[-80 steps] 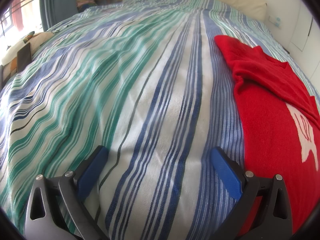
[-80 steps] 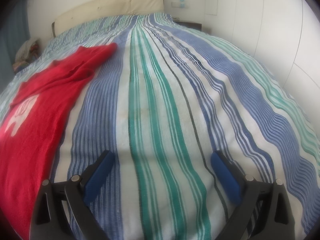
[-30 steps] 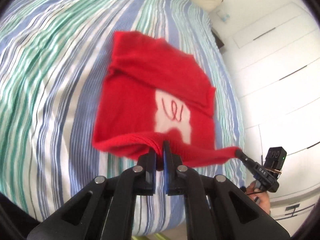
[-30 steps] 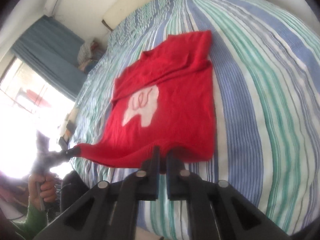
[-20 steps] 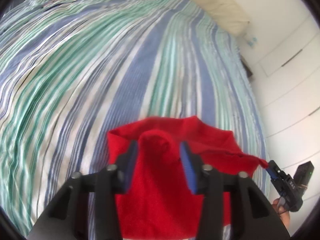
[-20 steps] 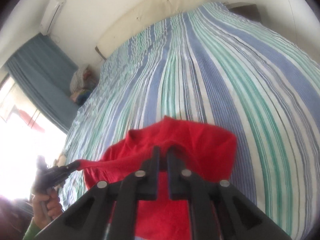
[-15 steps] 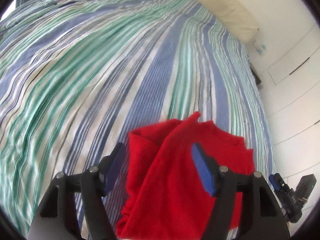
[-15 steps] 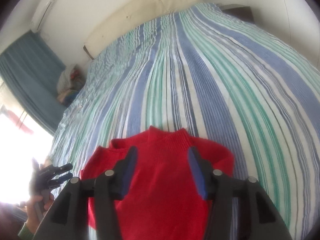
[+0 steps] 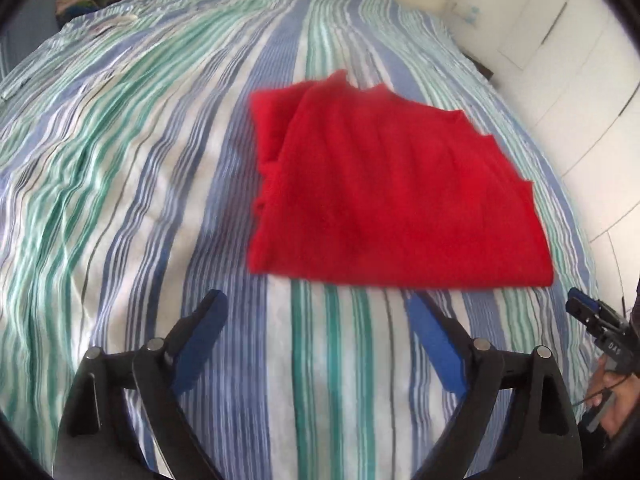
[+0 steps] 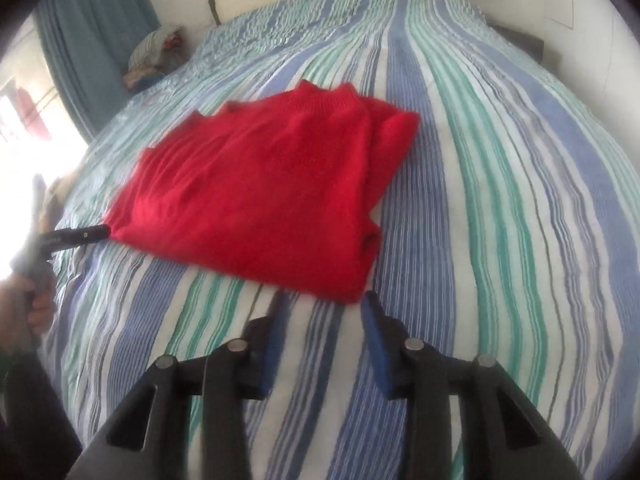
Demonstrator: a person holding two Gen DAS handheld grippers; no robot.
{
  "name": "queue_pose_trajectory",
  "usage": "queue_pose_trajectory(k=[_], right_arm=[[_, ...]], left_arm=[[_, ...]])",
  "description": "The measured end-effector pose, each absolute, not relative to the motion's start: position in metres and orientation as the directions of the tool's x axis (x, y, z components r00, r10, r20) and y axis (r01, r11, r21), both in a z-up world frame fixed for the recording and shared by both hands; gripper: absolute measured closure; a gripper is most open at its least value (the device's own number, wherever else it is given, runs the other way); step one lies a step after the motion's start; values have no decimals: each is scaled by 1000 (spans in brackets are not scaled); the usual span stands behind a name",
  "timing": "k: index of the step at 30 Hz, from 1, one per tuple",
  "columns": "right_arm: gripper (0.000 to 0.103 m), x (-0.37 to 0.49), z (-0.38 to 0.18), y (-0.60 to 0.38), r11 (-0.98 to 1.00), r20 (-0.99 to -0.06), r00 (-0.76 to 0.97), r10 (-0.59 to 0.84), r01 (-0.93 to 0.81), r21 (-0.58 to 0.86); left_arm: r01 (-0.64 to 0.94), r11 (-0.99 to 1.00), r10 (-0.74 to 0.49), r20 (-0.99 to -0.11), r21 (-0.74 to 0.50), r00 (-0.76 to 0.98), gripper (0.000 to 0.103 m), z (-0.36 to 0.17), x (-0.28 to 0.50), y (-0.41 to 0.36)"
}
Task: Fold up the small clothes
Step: 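Release the folded sweater and pull both grippers back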
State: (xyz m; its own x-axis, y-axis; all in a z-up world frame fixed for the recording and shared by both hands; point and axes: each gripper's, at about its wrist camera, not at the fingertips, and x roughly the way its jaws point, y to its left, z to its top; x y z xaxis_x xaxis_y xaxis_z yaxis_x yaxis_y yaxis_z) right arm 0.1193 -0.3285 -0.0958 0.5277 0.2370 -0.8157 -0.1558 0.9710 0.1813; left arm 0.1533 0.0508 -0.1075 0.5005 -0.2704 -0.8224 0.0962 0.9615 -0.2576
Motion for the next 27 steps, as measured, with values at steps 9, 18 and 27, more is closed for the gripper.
queue_pose_trajectory(k=[9, 18, 27], right_arm=[[46, 56, -125, -296, 996, -814, 576, 78, -78, 40], [38, 46, -150, -287, 998, -767, 641, 40, -62, 0], [37, 42, -151, -281, 998, -754, 657, 15, -58, -30]], left_arm=[[107, 990, -134, -845, -91, 517, 3, -160, 110, 7], [126, 991, -114, -810, -50, 575, 1, -167, 98, 4], [125, 991, -111, -801, -45, 588, 1, -170, 95, 0]])
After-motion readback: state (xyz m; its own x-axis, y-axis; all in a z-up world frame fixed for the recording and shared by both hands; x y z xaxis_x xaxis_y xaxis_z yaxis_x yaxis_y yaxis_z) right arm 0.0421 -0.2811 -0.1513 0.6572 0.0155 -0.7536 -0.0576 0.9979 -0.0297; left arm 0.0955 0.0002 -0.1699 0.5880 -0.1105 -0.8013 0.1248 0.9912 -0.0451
